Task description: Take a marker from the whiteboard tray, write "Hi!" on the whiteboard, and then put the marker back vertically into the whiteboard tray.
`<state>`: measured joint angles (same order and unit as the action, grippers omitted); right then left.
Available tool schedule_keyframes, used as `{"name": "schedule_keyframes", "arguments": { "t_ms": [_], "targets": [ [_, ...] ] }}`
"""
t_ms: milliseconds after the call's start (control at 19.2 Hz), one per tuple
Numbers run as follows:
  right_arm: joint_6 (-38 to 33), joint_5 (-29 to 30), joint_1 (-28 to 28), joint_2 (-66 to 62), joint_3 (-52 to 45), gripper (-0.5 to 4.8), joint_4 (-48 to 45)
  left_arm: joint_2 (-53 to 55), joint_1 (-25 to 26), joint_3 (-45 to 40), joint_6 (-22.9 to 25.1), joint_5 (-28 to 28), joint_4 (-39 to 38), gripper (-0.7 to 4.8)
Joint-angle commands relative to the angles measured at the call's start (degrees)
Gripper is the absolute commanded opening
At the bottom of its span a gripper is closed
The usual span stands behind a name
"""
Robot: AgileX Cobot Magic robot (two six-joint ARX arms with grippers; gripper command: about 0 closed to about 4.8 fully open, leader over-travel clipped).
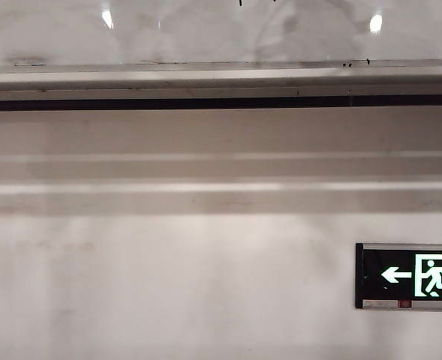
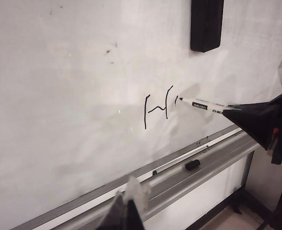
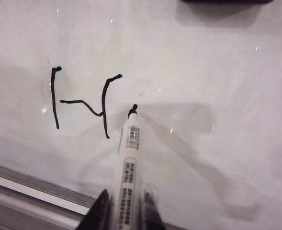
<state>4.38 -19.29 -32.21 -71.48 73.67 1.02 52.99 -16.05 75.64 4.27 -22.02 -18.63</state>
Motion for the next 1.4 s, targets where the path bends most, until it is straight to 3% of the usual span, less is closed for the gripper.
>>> {"name": "schedule_keyframes", "arguments": {
  "t_ms": [52, 987, 1403],
  "targets": [
    [0.2, 0.2, 0.0, -0.4, 0.2, -0.05, -1.4, -0.2, 0.1, 0.3, 0.0, -0.3, 1.2, -0.06],
    [0.2, -1.6, 0.0, -1.4, 0.2, -0.05, -2.9, -0.2, 0.1, 0.3, 0.0, -0.2, 1.2, -0.06],
    [0.1, -1.6, 0.0, -1.4, 0.2, -0.05, 2.8, -0.2, 0.1, 0.3, 0.0, -0.3, 1.2, -0.06]
  ]
}}
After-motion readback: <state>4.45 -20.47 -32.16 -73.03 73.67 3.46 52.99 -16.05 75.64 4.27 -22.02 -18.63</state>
